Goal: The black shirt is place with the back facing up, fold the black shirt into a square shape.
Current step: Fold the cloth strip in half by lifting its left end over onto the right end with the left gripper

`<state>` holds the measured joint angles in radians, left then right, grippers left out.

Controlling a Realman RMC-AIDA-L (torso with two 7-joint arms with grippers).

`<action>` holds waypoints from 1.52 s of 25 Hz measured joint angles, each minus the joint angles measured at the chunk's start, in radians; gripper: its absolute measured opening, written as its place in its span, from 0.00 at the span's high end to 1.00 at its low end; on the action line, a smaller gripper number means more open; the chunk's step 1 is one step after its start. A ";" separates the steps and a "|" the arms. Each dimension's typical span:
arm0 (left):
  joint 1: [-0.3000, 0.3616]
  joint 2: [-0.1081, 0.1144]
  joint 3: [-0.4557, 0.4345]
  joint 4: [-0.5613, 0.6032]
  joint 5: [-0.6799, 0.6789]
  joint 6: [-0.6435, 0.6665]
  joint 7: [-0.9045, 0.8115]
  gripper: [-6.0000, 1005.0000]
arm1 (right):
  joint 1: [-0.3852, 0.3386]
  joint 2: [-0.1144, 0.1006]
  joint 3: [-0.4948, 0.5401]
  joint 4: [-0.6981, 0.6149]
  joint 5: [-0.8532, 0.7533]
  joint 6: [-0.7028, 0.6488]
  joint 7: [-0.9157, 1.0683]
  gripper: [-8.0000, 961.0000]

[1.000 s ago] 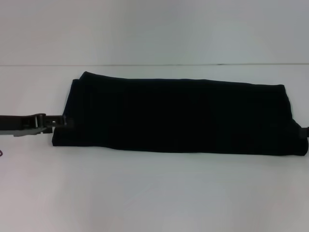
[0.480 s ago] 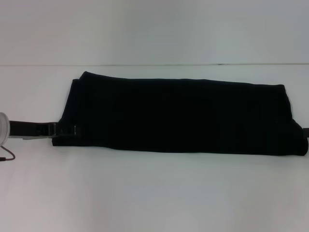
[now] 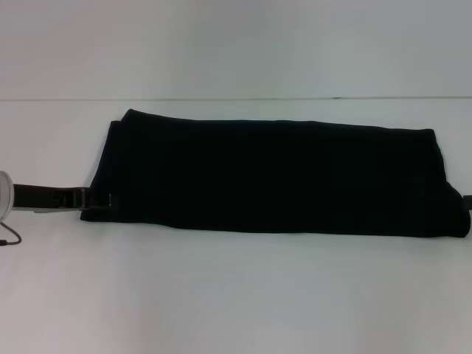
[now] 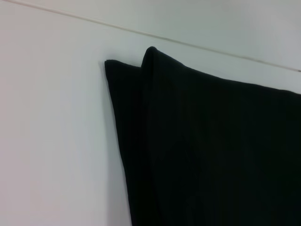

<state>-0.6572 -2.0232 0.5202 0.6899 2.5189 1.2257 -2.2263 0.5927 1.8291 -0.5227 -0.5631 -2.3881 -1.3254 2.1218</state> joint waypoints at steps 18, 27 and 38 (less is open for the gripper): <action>-0.012 0.003 0.004 -0.005 0.020 -0.001 -0.002 0.79 | 0.020 0.042 -0.048 0.037 -0.002 0.031 -0.011 0.41; -0.013 0.003 0.004 -0.006 0.020 0.001 0.000 0.99 | 0.004 0.047 -0.035 0.037 0.005 0.039 -0.054 0.61; -0.007 0.002 -0.002 0.001 0.020 0.014 -0.002 0.99 | -0.021 0.041 0.045 0.042 0.009 0.024 -0.109 0.96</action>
<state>-0.6641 -2.0215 0.5183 0.6910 2.5388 1.2393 -2.2285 0.5714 1.8706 -0.4776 -0.5208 -2.3792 -1.3014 2.0130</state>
